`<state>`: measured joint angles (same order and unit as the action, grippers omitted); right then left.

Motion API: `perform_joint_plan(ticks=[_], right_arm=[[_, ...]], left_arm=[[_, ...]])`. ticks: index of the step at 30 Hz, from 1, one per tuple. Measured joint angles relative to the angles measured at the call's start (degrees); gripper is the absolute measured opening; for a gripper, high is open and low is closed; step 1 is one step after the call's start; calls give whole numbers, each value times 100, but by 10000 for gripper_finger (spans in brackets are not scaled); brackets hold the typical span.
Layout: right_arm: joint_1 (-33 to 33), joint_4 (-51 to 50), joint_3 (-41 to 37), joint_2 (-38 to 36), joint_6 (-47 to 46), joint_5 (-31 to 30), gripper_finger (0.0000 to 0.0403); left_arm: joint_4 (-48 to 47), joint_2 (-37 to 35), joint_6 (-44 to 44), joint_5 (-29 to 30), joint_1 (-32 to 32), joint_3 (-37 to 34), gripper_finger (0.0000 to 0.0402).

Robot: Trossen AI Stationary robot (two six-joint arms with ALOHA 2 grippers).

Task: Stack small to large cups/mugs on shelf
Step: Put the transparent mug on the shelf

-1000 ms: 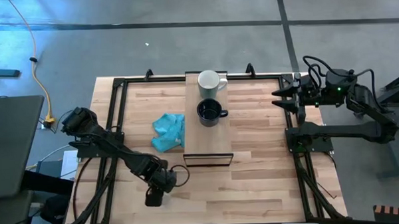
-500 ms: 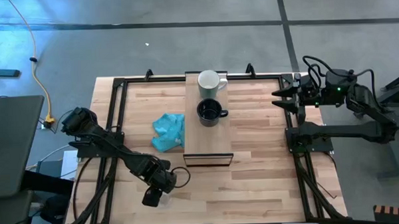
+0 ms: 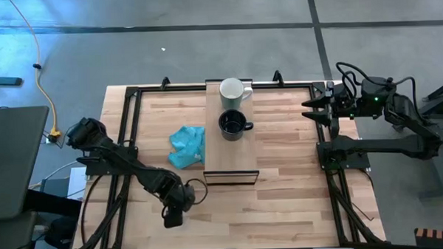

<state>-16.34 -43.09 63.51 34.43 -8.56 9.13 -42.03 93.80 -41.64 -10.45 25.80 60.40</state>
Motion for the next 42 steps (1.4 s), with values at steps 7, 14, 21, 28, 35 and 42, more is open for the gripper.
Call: perform_joint_plan(ticks=[7, 14, 21, 28, 35, 42], right_arm=[[0, 0, 0, 0, 99, -2, 171], [-2, 0, 0, 0, 151, 0, 171], [0, -85, 0, 0, 152, 0, 171], [0, -186, 0, -1, 153, 0, 171], [-1, -210, 0, 0, 259, 0, 171], [-2, -210, 0, 0, 357, 0, 171]], left_arm=[[-3, -118, -1555, -292, 0, 2, 195], [-7, -114, -2830, -410, 9, 0, 195], [-32, -112, -3758, -410, 13, 0, 195], [-174, -109, -4509, -403, 61, -2, 195], [-147, -105, -5230, -375, 334, -2, 195], [4, -105, -6001, -254, 592, -2, 195]])
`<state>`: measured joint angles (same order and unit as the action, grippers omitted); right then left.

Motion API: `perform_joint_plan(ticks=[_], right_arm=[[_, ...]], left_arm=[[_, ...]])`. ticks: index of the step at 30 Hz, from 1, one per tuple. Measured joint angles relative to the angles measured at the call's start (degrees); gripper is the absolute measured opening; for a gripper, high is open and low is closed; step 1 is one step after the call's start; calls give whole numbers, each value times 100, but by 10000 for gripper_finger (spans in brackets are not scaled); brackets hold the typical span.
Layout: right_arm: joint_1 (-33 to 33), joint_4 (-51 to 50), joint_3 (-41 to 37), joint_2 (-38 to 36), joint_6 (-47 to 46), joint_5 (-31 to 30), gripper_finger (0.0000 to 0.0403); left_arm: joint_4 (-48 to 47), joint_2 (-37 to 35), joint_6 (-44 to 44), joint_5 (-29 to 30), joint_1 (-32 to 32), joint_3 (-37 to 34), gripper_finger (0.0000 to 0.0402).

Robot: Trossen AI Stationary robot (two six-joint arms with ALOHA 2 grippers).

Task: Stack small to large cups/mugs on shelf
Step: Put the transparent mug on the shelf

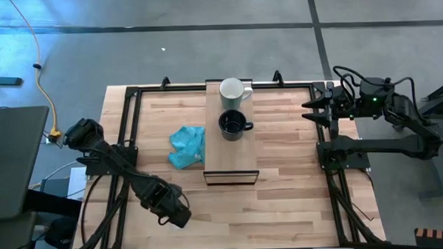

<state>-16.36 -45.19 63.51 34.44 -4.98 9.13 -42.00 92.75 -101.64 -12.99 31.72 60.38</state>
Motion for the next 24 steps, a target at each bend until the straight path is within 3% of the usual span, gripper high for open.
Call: perform_joint_plan(ticks=[14, 24], right_arm=[[1, -1, 0, 0, 52, 0, 171], [1, -2, 0, 0, 95, 0, 171]], left_arm=[[297, 2, -524, 214, 147, -2, 190], [202, 2, -65, 362, 131, -2, 110]])
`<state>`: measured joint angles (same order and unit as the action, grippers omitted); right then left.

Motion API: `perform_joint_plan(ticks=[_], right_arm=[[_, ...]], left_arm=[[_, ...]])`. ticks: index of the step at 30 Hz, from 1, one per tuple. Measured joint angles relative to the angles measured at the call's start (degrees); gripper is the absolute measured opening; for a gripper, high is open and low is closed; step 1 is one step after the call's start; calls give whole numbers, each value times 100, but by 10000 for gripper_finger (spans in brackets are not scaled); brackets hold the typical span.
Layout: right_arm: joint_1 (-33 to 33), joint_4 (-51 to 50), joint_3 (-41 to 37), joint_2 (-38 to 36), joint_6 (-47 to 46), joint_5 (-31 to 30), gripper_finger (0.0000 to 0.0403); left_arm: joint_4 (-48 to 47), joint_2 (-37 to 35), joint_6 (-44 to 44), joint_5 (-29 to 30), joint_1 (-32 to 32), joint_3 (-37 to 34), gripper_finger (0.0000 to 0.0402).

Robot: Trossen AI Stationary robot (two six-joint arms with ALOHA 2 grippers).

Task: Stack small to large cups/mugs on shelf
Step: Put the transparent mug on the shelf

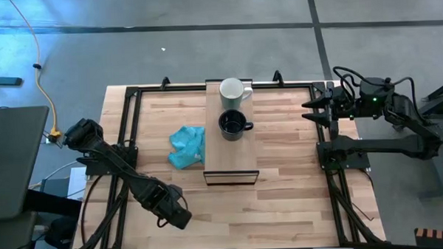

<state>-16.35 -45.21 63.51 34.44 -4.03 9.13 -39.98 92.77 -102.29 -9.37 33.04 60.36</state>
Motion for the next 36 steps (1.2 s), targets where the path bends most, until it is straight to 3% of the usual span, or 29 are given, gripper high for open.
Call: perform_joint_plan(ticks=[13, 26, 36], right_arm=[[1, 0, 0, 0, -53, 0, 171], [0, 0, 0, 0, -221, 0, 171], [1, 2, 0, 0, -315, 0, 171]], left_arm=[[-149, 0, 933, 1, 0, 0, 6], [-517, 0, 1466, 359, -8, 0, 17], [-529, 0, 2188, 449, -361, 2, 17]])
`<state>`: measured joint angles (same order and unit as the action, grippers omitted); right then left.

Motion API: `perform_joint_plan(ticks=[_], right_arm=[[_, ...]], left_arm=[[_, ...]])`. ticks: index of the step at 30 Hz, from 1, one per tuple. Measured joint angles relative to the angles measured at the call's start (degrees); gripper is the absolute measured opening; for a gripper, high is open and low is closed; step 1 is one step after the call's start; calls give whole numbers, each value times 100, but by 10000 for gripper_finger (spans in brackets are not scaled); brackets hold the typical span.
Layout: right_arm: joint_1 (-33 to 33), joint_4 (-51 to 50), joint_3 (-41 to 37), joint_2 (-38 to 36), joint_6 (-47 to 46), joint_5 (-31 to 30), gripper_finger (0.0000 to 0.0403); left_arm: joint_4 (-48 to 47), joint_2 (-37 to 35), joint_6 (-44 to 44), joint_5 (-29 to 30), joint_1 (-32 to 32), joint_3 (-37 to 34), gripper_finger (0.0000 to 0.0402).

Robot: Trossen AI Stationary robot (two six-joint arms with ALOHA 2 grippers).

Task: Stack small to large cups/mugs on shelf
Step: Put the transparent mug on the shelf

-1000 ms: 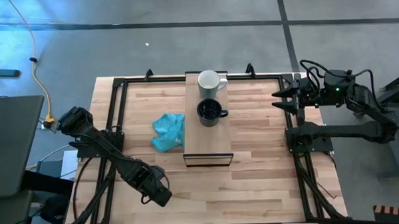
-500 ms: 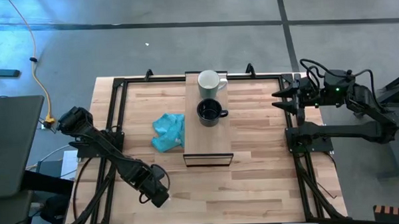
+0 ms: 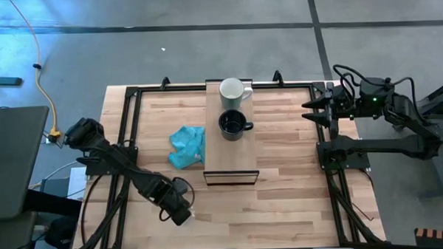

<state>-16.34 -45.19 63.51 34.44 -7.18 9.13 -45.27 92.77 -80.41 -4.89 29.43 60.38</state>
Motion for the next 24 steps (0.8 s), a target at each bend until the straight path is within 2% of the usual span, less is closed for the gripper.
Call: perform_joint_plan(ticks=[11, 24], right_arm=[[0, 0, 0, 0, -50, 0, 171], [0, 0, 0, 0, -32, 0, 171]], left_arm=[[-222, 0, 1063, -253, -502, 0, 17], [-427, -9, 1284, -330, -579, 2, 17]])
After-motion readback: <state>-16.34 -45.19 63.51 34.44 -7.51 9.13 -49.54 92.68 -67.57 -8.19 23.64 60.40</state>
